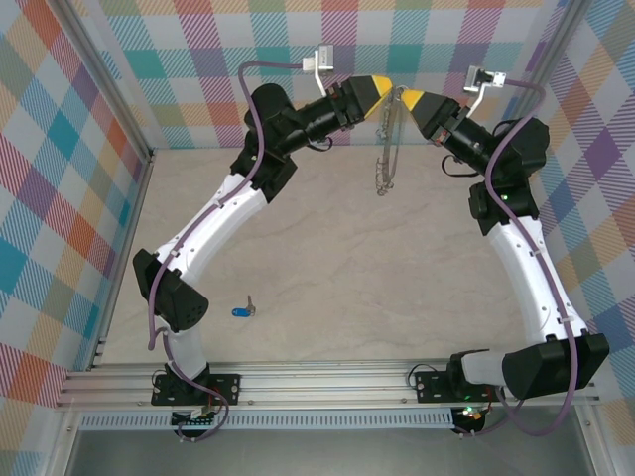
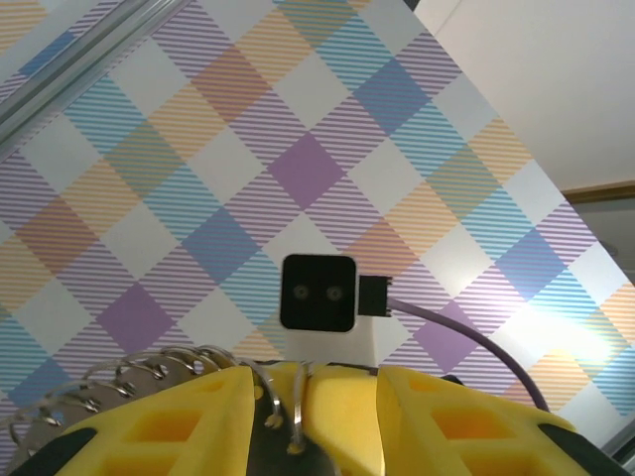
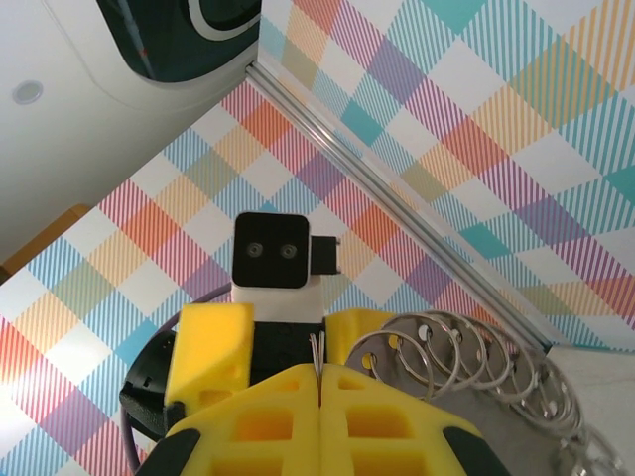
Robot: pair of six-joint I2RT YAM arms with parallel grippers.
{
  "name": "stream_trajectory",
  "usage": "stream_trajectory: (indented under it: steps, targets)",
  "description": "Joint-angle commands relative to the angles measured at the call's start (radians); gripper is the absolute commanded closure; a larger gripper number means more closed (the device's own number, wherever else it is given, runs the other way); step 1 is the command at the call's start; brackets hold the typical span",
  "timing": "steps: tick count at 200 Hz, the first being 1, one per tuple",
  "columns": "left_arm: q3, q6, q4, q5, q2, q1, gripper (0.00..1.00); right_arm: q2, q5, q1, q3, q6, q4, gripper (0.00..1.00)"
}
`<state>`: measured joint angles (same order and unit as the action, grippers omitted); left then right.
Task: Put the keys on the keyring
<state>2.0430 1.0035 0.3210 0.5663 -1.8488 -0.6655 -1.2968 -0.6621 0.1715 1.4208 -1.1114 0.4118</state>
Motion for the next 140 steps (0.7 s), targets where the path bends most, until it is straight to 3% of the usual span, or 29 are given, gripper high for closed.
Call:
stream_trajectory:
  steps: [1, 104, 140]
  targets:
    - [0.045, 0.014, 0.052, 0.017, -0.022, -0.018, 0.62, -0.007, 0.011, 0.007, 0.003, -0.008, 0.069, 1.0]
    - [0.007, 0.003, 0.039, 0.005, -0.027, -0.023, 0.64, -0.026, -0.001, 0.008, 0.026, 0.002, 0.054, 1.0]
    - [0.009, 0.009, 0.044, 0.01, -0.037, -0.026, 0.79, -0.039, -0.002, 0.008, 0.032, -0.004, 0.061, 1.0]
